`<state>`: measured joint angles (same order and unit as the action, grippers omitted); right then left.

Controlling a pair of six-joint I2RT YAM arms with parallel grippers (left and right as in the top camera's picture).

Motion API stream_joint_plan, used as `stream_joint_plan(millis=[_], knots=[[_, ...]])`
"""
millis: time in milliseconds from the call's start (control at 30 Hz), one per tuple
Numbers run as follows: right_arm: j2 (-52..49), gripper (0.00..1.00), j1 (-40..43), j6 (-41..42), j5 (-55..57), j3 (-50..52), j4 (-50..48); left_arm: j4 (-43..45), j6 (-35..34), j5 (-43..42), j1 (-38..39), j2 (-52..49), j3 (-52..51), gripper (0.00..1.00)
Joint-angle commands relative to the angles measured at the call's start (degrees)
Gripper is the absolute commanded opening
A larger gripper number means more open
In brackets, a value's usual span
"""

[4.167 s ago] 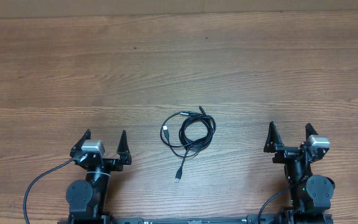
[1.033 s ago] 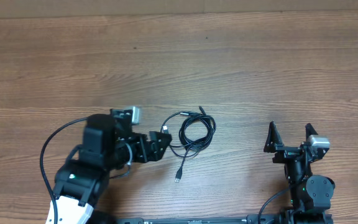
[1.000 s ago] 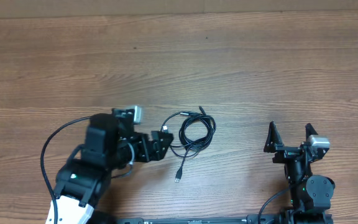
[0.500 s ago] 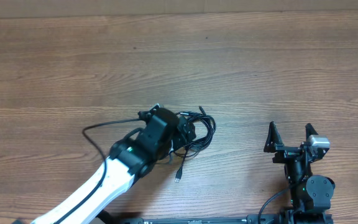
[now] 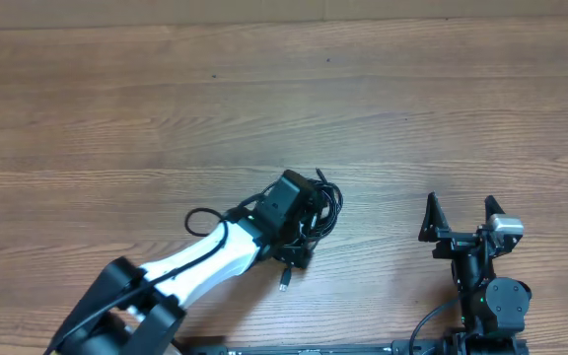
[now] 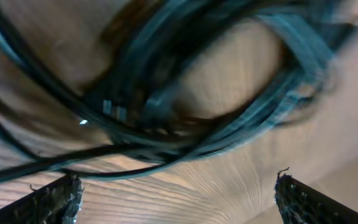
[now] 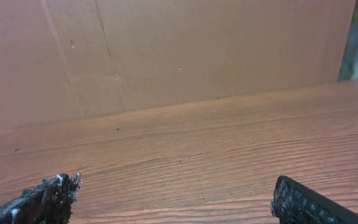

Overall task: Untangle cables
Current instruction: 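Lift the cable bundle with the left gripper and pull it toward the robot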

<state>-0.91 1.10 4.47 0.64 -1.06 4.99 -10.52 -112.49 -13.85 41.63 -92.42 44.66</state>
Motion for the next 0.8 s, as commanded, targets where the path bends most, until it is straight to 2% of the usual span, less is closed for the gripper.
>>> stream_joint_plan(millis=[0, 100, 133, 167, 233, 400, 433, 667, 767], knots=[[0.09, 1.00, 0.26, 0.22, 0.70, 0.61, -0.33, 1.97, -7.04, -3.26, 0.79, -3.32, 0.70, 1.00], [0.09, 1.00, 0.26, 0.22, 0.70, 0.61, -0.33, 2.14, -6.97, -1.99, 0.76, -4.98, 0.70, 0.97], [0.09, 1.00, 0.26, 0.22, 0.70, 0.61, -0.33, 1.90, -6.95, -1.46, 0.79, -5.51, 0.70, 0.94], [0.09, 1.00, 0.26, 0.22, 0.70, 0.61, -0.33, 1.55, -6.86, -1.07, 0.79, -5.84, 0.70, 0.87], [0.09, 1.00, 0.26, 0.22, 0.70, 0.61, -0.33, 0.48, -6.38, -0.22, 0.79, -6.47, 0.70, 0.71], [0.09, 1.00, 0.26, 0.22, 0.70, 0.61, -0.33, -4.68, 0.55, 7.43, 0.57, -6.84, 0.70, 0.09], [0.09, 1.00, 0.26, 0.22, 0.70, 0.61, -0.33, -5.27, 2.82, 8.57, 0.28, -6.84, 0.70, 0.04], [0.09, 1.00, 0.26, 0.22, 0.70, 0.61, -0.33, -6.80, 24.63, 7.82, -6.01, -3.96, 0.79, 0.04], [0.09, 1.00, 0.26, 0.22, 0.70, 0.61, -0.33, -11.39, 28.52, 8.31, -9.05, 0.50, 0.90, 0.04]])
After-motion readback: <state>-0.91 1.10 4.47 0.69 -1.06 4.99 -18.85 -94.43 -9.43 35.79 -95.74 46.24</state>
